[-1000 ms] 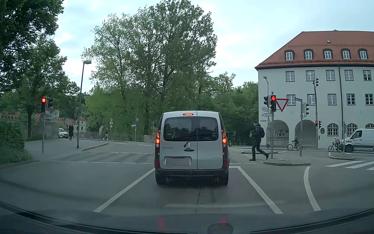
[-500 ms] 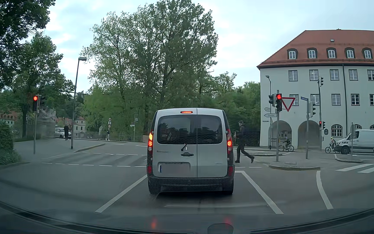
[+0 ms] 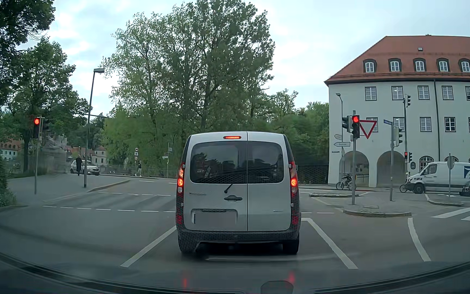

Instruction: Follow the waypoints while adhering to traffic rules and regulations

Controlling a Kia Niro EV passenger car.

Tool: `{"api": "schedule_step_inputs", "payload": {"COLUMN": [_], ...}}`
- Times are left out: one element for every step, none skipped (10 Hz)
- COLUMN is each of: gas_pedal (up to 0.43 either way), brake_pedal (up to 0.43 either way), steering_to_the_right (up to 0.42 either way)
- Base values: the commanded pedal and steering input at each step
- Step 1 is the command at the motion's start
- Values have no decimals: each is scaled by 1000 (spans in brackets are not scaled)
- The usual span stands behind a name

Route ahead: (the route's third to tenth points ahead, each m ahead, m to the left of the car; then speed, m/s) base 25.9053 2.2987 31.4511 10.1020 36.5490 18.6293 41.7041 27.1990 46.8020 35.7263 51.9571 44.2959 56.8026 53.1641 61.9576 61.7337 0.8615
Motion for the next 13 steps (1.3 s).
{"api": "schedule_step_inputs", "payload": {"gas_pedal": [0,0,0,0,0,0,0,0,0,0,0,0,0], "brake_pedal": [110,116,128,134,140,146,152,165,189,201,201,207,213], "steering_to_the_right": [-4,-4,-4,-4,-4,-4,-4,-4,-4,-4,-4,-4,-4]}}
